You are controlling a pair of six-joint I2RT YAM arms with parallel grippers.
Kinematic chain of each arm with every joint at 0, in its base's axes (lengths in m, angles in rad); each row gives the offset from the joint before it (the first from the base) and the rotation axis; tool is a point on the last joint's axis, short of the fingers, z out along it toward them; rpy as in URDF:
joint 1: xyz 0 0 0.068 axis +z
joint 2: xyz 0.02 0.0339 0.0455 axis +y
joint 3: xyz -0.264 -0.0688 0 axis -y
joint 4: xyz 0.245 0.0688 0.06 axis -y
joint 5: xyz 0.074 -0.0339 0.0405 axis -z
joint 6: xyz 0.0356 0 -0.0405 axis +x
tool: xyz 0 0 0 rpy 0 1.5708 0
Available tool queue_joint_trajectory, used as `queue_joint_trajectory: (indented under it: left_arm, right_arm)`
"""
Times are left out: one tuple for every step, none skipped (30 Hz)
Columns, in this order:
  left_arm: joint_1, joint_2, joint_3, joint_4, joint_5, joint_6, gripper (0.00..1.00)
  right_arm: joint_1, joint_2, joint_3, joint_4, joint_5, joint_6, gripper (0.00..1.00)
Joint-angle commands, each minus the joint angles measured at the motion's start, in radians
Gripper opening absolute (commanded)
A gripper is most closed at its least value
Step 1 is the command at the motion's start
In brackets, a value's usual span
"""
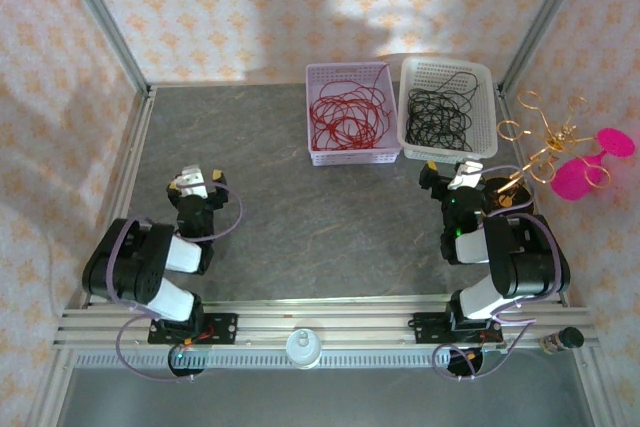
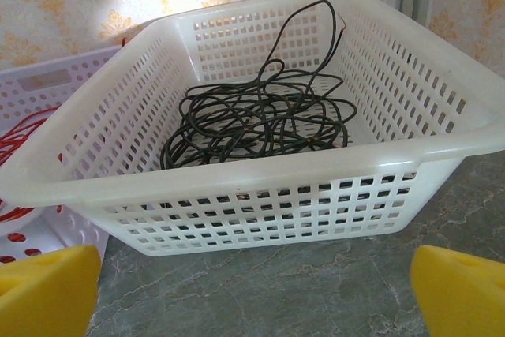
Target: Untangle the cables
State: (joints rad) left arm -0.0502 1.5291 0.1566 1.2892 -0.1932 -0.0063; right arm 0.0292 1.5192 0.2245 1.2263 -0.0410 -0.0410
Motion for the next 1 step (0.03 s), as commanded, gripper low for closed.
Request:
queue_joint_trajectory:
  left_arm:
    - [0.014, 0.0, -0.014, 0.17, 0.044, -0.005, 0.9]
  right_arm:
    - [-0.002, 0.001, 0.006, 0.009, 0.023, 0.0, 1.0]
